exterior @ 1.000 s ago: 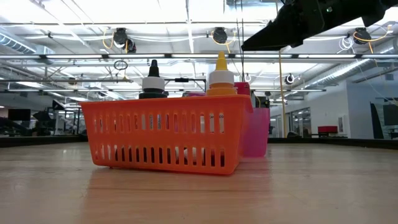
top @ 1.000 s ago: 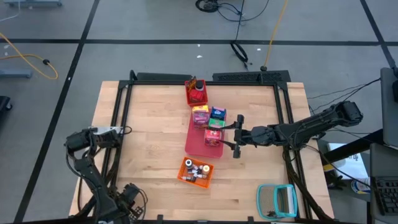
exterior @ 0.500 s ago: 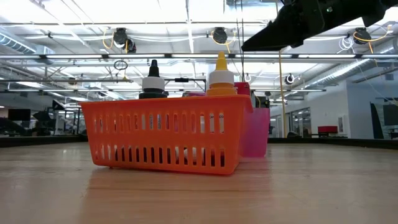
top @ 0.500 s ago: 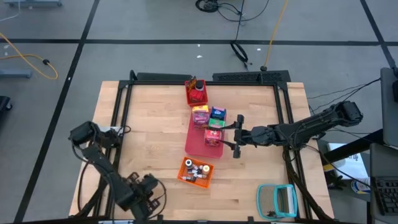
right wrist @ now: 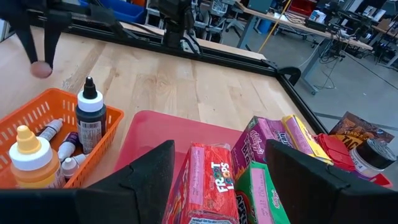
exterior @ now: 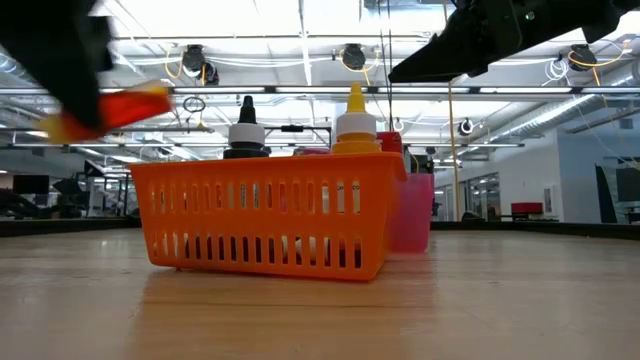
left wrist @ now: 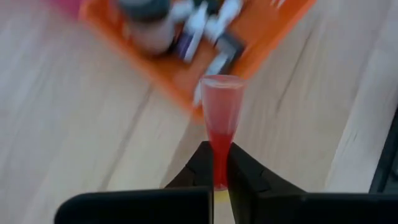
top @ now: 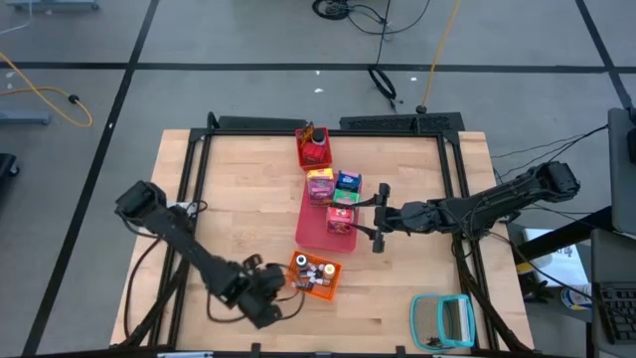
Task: Pick & Place Kitchen Items
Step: Put the red food coloring bottle into the orange bin
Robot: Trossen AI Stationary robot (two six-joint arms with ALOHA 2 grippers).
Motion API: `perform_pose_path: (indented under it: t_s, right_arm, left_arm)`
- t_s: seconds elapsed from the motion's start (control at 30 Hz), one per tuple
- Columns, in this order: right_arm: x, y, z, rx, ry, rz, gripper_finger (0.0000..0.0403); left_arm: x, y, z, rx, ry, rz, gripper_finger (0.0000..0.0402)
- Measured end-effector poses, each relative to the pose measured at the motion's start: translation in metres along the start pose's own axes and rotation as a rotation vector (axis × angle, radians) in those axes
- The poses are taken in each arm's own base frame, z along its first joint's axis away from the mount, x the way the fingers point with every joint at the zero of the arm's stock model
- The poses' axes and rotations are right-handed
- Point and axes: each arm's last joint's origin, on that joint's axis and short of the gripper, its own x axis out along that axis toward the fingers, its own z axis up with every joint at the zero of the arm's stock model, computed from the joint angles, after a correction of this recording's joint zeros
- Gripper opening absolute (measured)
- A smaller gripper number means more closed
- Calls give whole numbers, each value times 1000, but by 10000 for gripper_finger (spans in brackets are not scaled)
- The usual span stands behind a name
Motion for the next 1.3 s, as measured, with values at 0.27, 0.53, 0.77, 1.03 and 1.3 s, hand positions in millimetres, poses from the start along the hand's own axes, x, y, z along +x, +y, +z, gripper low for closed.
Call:
perform_pose_path:
  t_s: [0.27, 0.53, 0.77, 1.03, 1.3]
  right_arm:
    - [0, 0, 0, 1, 0, 0, 242]
    - [0, 0, 0, 1, 0, 0, 242]
    - [0, 0, 0, 1, 0, 0, 242]
    - [0, 0, 0, 1, 0, 0, 242]
    - [0, 0, 0, 1, 0, 0, 242]
  left_arm:
    - [10, 4, 42, 157, -131, -95, 5]
    - [13, 7, 68, 237, -259, -137, 17]
    - [13, 9, 78, 280, -309, -149, 9]
    - [14, 9, 79, 263, -308, -152, 58]
    - [13, 9, 79, 258, -309, -153, 71]
